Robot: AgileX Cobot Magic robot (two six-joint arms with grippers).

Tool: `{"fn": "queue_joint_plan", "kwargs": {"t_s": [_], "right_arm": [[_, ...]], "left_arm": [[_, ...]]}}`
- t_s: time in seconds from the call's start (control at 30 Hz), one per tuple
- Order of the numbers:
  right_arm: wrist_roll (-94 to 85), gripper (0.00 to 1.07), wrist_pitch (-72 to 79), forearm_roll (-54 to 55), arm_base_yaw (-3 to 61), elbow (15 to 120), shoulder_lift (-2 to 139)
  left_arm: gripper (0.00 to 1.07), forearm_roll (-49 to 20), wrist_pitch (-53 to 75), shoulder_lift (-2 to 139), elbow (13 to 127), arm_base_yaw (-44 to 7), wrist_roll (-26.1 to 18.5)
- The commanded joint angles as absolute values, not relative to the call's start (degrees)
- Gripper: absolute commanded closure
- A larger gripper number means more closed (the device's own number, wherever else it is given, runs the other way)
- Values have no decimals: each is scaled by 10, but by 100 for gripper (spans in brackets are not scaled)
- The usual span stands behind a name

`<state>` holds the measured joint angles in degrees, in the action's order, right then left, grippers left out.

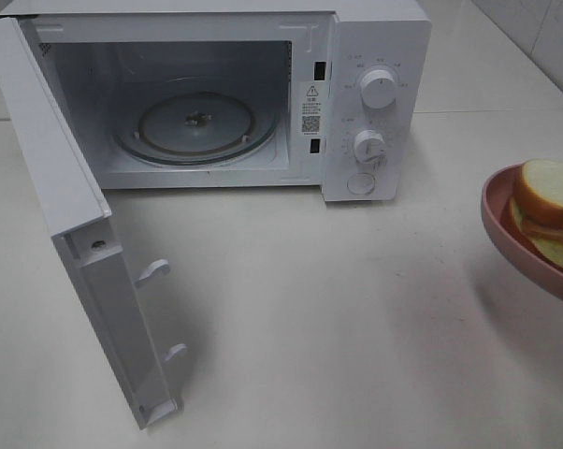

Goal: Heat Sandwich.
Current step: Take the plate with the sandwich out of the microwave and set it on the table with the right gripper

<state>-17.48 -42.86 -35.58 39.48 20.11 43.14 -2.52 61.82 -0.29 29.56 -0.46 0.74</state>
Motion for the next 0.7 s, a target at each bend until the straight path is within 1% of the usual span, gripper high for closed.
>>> {"fn": "queue_joint_plan", "kwargs": {"t_s": [0.03, 0.23, 0.33, 0.5, 0.7], "right_arm": [[-124, 106, -445, -395, 395, 202, 429], [-28, 106, -481, -425, 395, 202, 431], [-14, 106, -491, -433, 395, 202, 439], [48, 106, -493, -473, 395, 205, 481], [129, 106, -493, -493, 395, 222, 525]], "left_arm": [[7, -24, 613, -7, 296, -3, 7], [7, -24, 613, -7, 296, -3, 7], [7, -24, 613, -7, 296, -3, 7], [7, -24, 613, -7, 296, -3, 7], [7, -24, 613, -7, 296, -3, 7]]}}
